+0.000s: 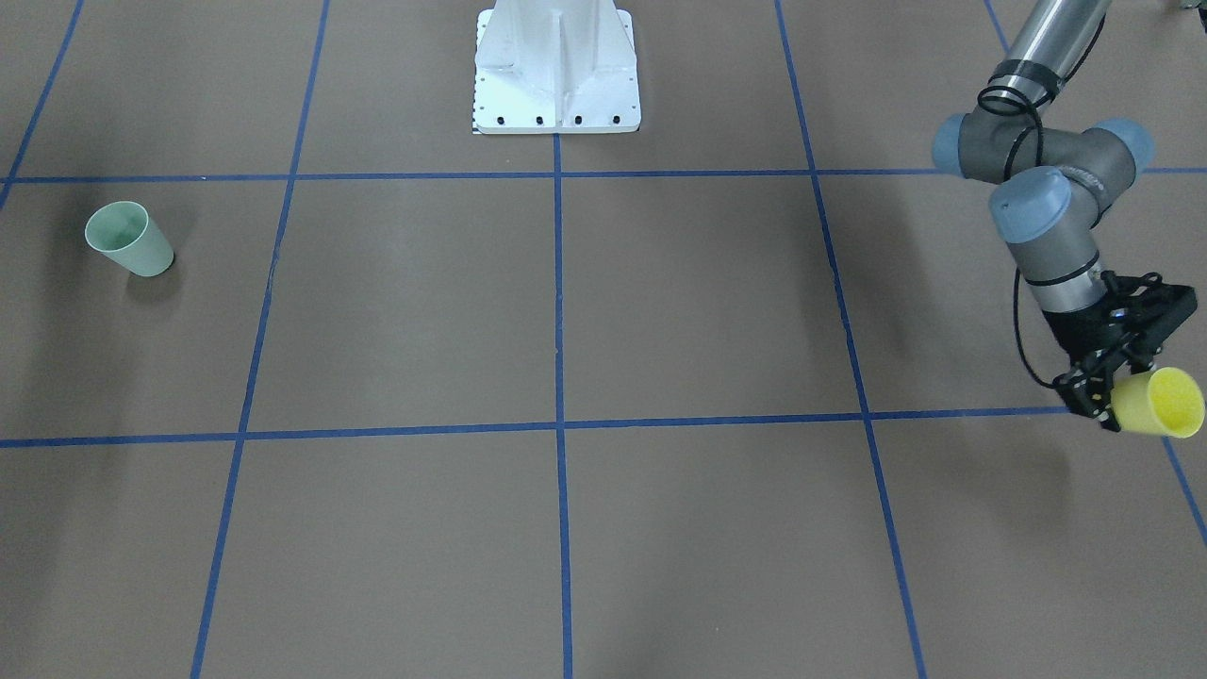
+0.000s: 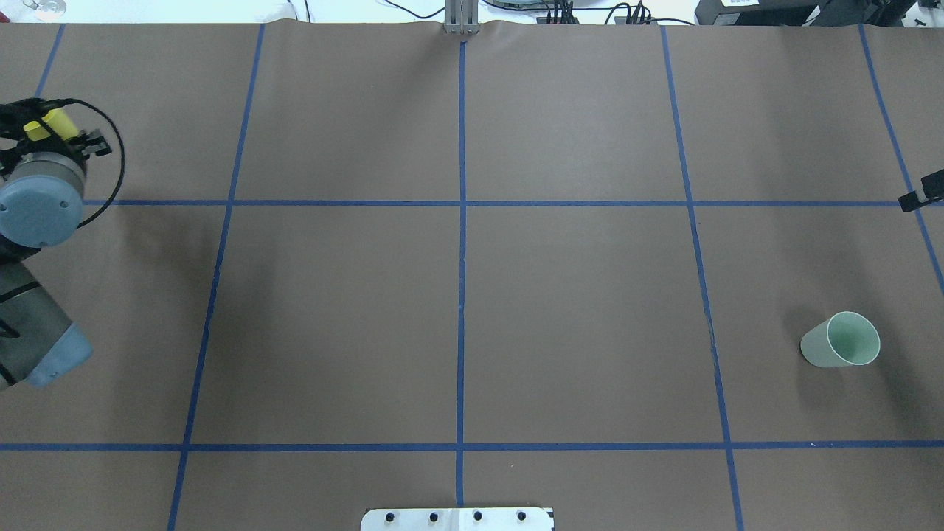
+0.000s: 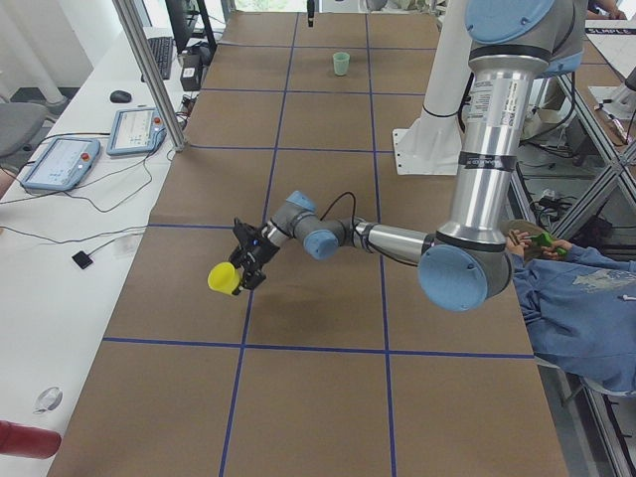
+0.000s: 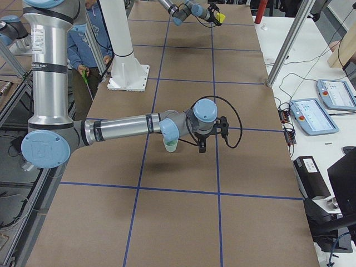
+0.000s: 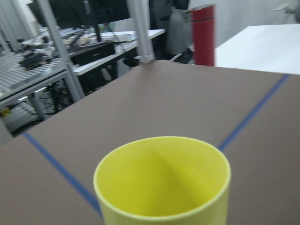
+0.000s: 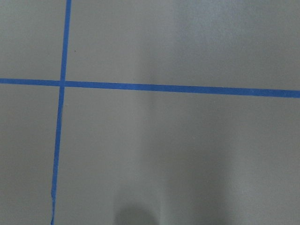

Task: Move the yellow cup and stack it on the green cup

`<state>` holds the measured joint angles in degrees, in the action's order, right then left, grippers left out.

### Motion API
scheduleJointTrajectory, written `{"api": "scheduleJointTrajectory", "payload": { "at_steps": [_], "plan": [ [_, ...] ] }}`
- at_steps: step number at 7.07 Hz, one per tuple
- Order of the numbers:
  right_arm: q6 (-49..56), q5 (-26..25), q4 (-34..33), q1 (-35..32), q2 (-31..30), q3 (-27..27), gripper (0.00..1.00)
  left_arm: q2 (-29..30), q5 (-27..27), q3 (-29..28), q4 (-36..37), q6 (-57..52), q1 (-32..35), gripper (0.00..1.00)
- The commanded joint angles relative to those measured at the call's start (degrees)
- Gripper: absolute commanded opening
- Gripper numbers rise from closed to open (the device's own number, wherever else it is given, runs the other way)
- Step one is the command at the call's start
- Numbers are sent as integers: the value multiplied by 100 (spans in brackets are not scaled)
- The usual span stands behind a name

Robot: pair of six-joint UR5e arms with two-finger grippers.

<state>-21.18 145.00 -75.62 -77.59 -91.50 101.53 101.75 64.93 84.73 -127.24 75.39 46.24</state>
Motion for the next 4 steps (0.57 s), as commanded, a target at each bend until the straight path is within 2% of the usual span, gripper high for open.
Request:
{"api": "scheduleJointTrajectory", "payload": {
  "at_steps": [1, 2, 3, 4],
  "plan": [
    [-9, -34, 4, -2, 254, 33, 100, 773, 632, -44, -1650, -718, -394, 0],
    [-9, -16, 4, -2, 316, 68, 100, 1185, 687, -44, -1760, -1058, -770, 0],
    [-17, -7, 4, 33, 560, 121, 100, 1633, 678, -9, -1796, -2175, -948, 0],
    [-26, -16, 4, 103, 763, 182, 100, 1698, 705, -44, -2240, -2551, -1255, 0]
  ]
}}
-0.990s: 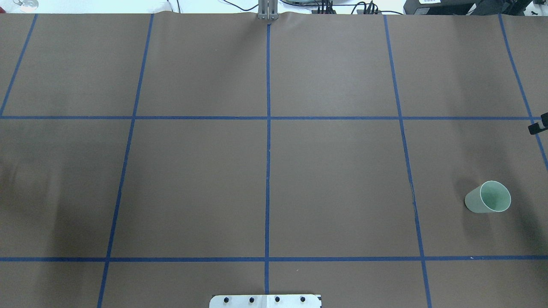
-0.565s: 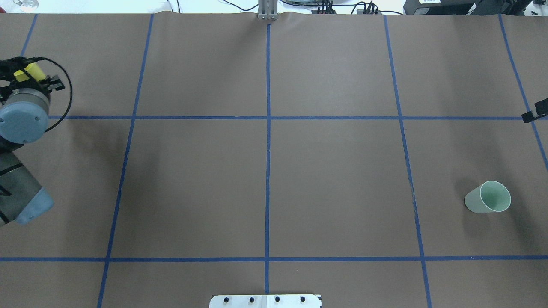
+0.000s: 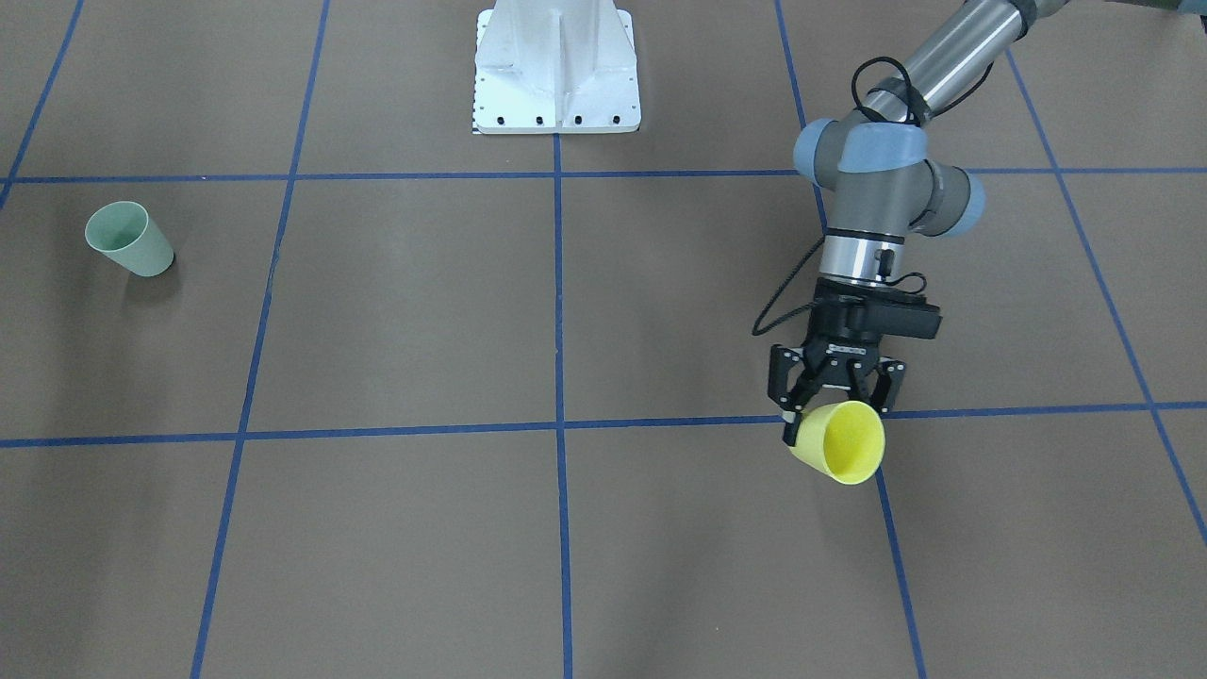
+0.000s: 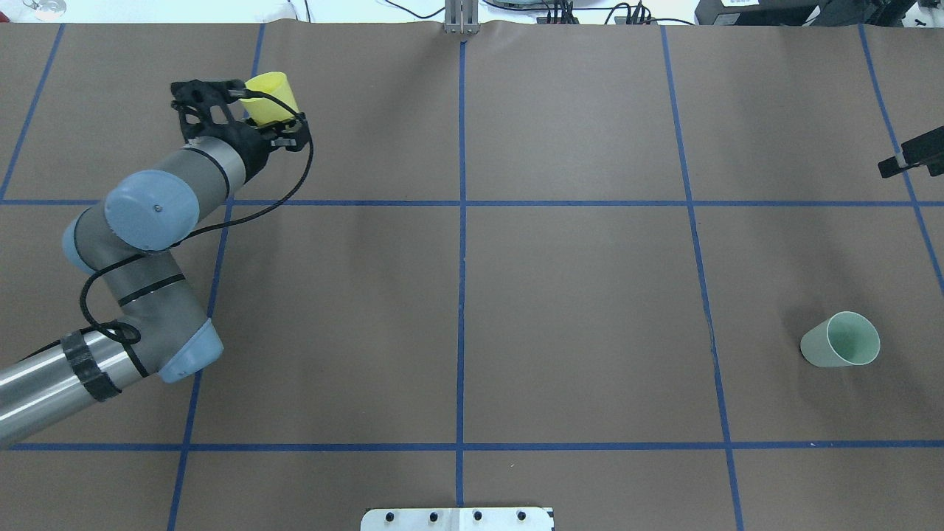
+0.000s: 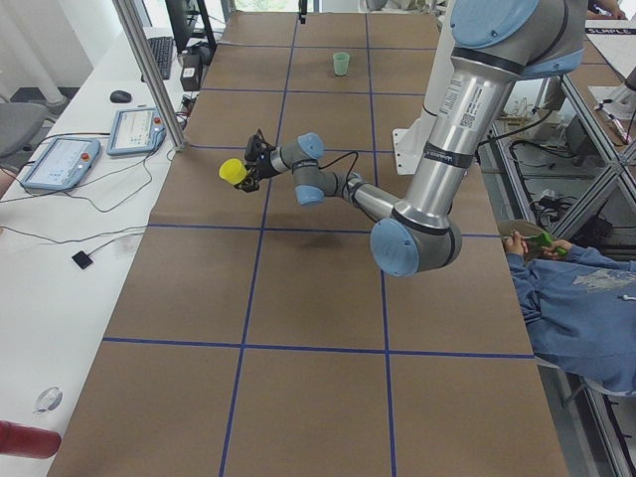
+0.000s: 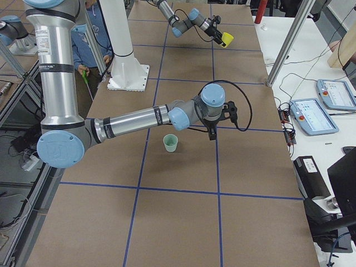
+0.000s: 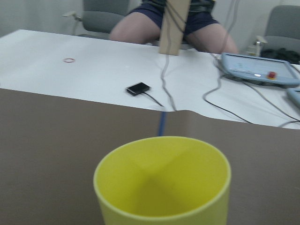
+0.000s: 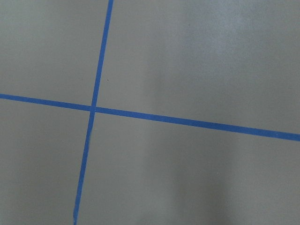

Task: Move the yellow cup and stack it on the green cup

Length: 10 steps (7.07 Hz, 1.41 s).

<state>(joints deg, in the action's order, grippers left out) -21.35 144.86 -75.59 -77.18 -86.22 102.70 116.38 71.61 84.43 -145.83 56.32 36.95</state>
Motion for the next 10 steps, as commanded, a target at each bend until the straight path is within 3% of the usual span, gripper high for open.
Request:
{"api": "scheduleJointTrajectory", "payload": {
  "at_steps": [1, 2, 3, 4, 6, 8, 10],
  "plan": [
    [-601, -28, 0, 324, 524, 58, 100, 349, 185, -23, -507, -665, -642, 0],
    [-1364, -194, 0, 588, 893, 75, 100, 699, 204, -93, -534, -666, -828, 0],
    [-1998, -343, 0, 930, 1201, 84, 100, 685, 247, -67, -569, -944, -891, 0],
    [-2666, -632, 0, 1420, 1526, 162, 100, 711, 283, -85, -857, -1808, -1135, 0],
    [-3697, -1056, 0, 2152, 1879, 364, 100, 702, 1455, -173, -1461, -4476, -1112, 0],
    [-4355, -1074, -9, 2584, 2186, 374, 100, 684, 1663, -138, -1774, -4463, -1199, 0],
    [-4842, -1424, -9, 3136, 2398, 383, 100, 711, 1610, -147, -1800, -4252, -1444, 0]
  ]
}}
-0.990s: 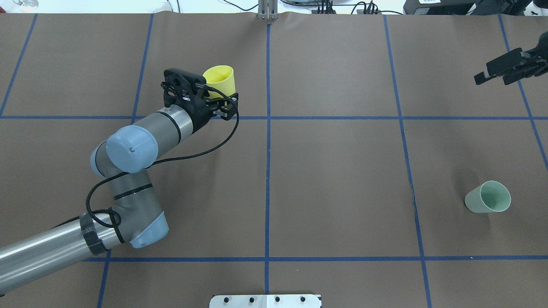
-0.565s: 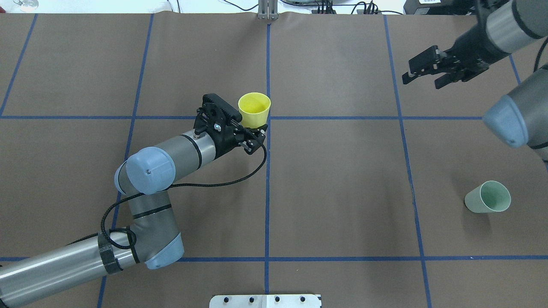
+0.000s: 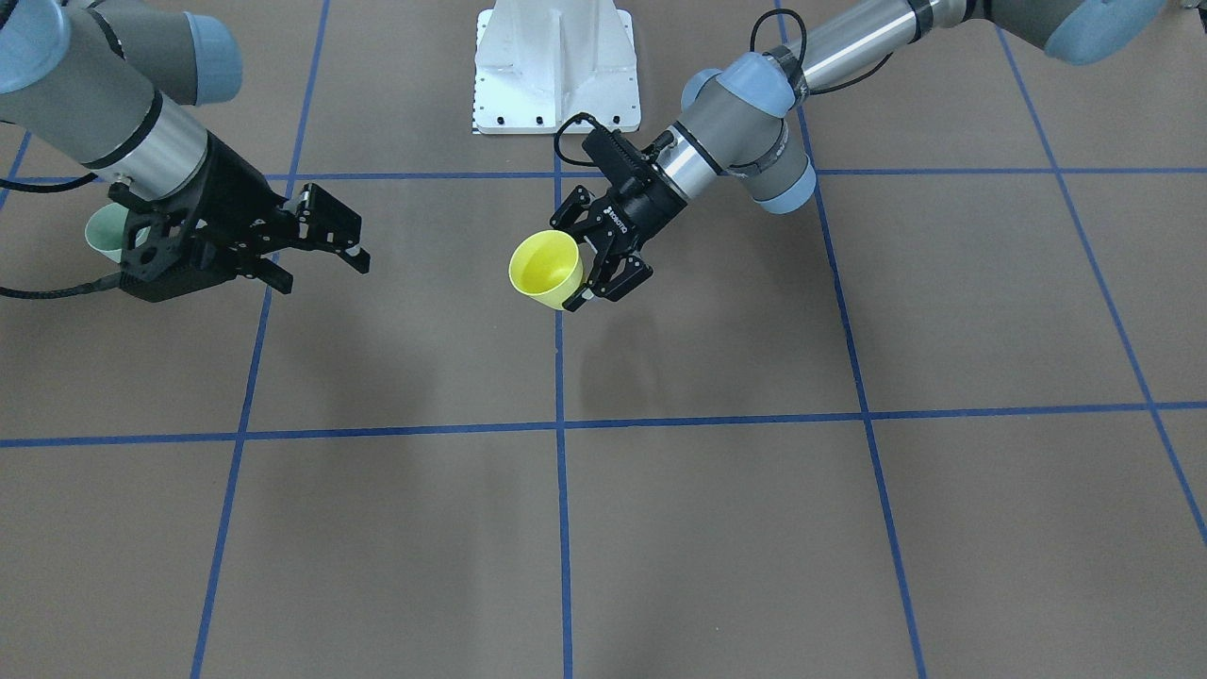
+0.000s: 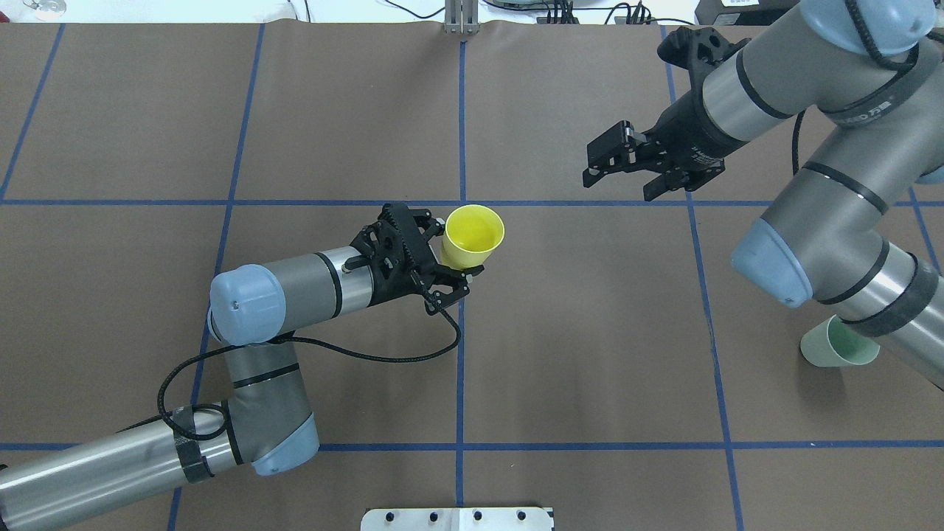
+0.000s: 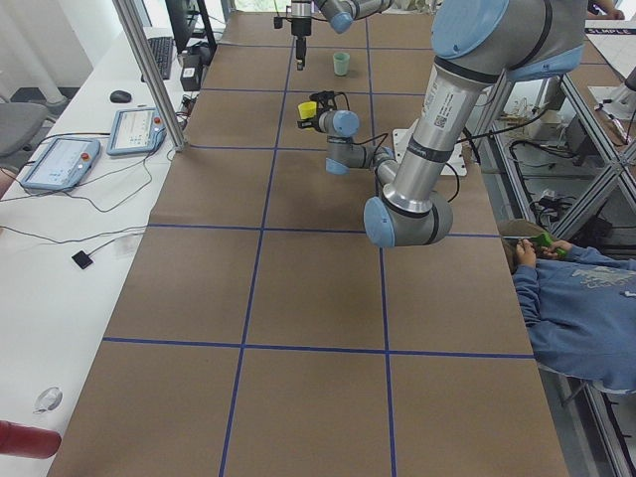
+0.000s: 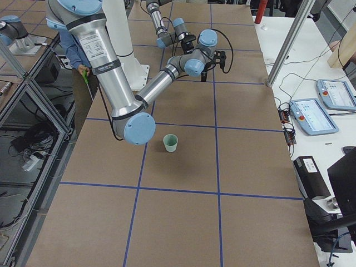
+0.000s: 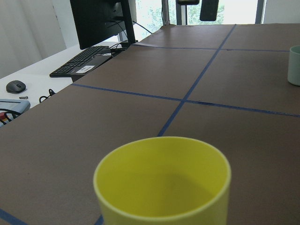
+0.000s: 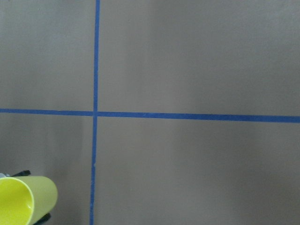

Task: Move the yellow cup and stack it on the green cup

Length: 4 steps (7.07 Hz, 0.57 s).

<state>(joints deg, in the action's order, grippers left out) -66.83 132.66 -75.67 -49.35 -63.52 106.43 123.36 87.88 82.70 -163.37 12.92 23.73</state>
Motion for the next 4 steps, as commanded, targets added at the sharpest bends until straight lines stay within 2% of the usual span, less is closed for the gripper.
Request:
{"api": "scheduleJointTrajectory", "payload": {
  "at_steps": [1, 4],
  "plan": [
    [-495, -240, 8, 547, 199, 18, 100, -22, -8, -51, -46, 79, -132, 0],
    [-497, -258, 8, 891, 261, 27, 100, -48, 54, -17, -203, 61, -150, 0]
  ]
}}
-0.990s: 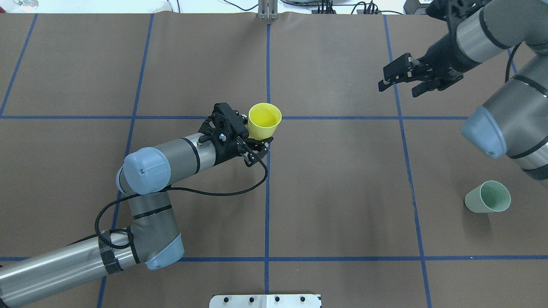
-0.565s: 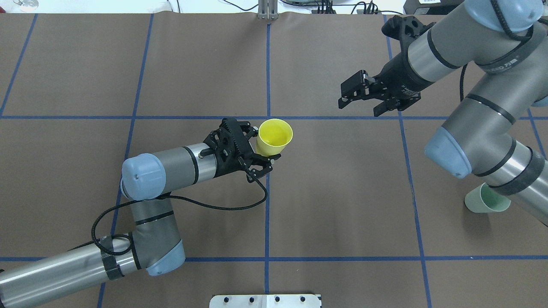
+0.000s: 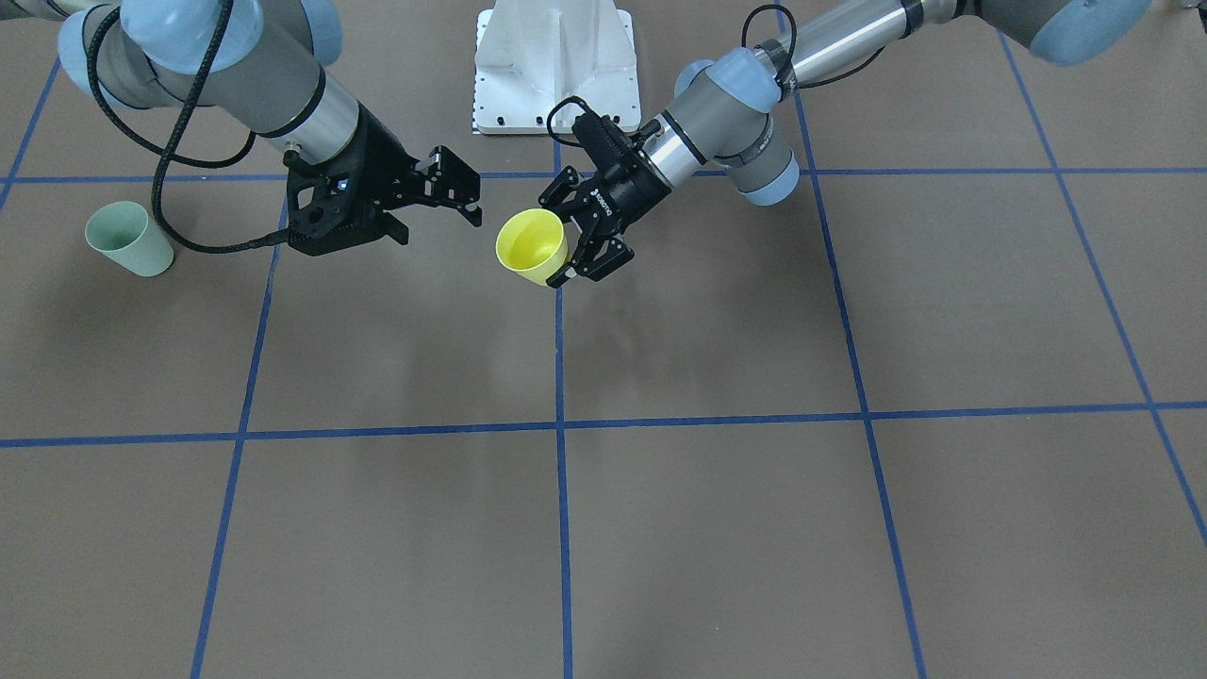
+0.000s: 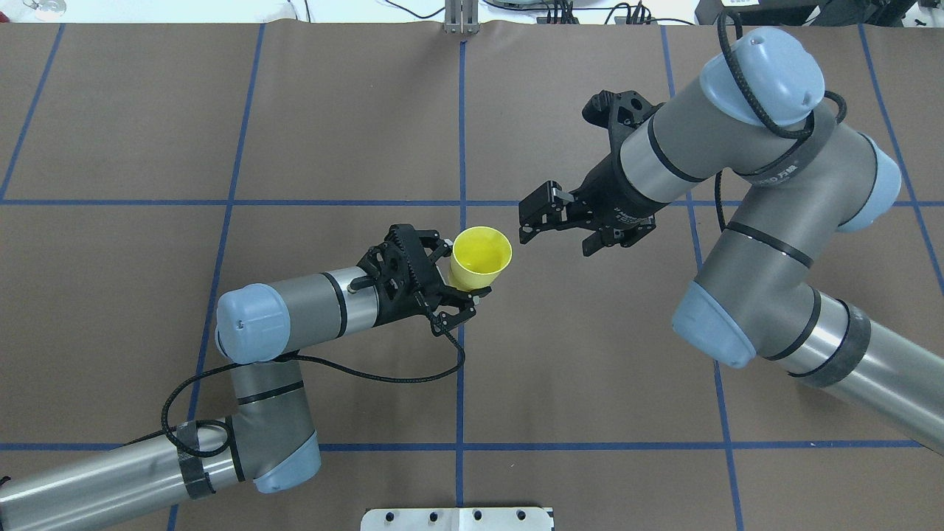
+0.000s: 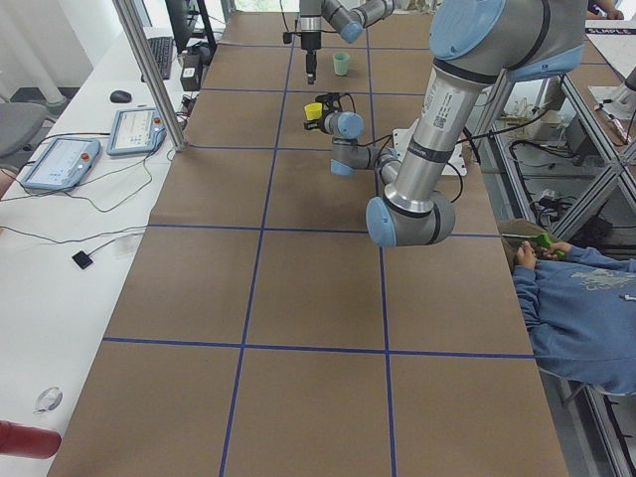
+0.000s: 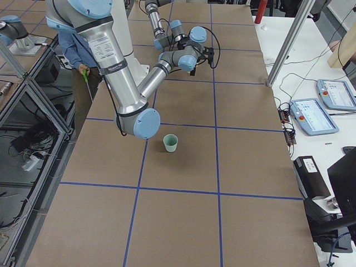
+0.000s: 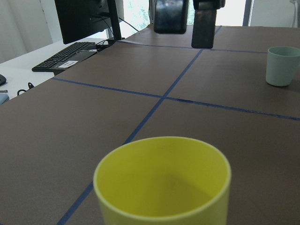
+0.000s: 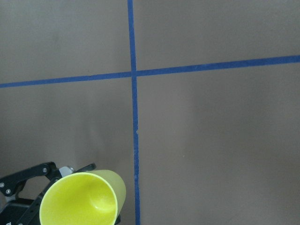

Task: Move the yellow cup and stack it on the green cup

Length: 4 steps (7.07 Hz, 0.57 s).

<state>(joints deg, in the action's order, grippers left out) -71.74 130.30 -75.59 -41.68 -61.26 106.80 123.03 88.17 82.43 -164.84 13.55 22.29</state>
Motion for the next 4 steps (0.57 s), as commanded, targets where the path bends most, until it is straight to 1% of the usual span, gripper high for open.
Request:
{"api": "scheduleJointTrajectory", "payload": {
  "at_steps": [1, 2, 4],
  "plan": [
    [-15, -144, 0, 282, 35, -19, 100, 53, 16, 19, -161, -1, -75, 0],
    [-15, -241, 0, 353, 52, -36, 100, 37, 25, 1, -171, -1, -163, 0],
    [-15, -242, 9, 380, 44, -28, 100, 54, 25, 28, -293, -1, -226, 0]
  ]
}}
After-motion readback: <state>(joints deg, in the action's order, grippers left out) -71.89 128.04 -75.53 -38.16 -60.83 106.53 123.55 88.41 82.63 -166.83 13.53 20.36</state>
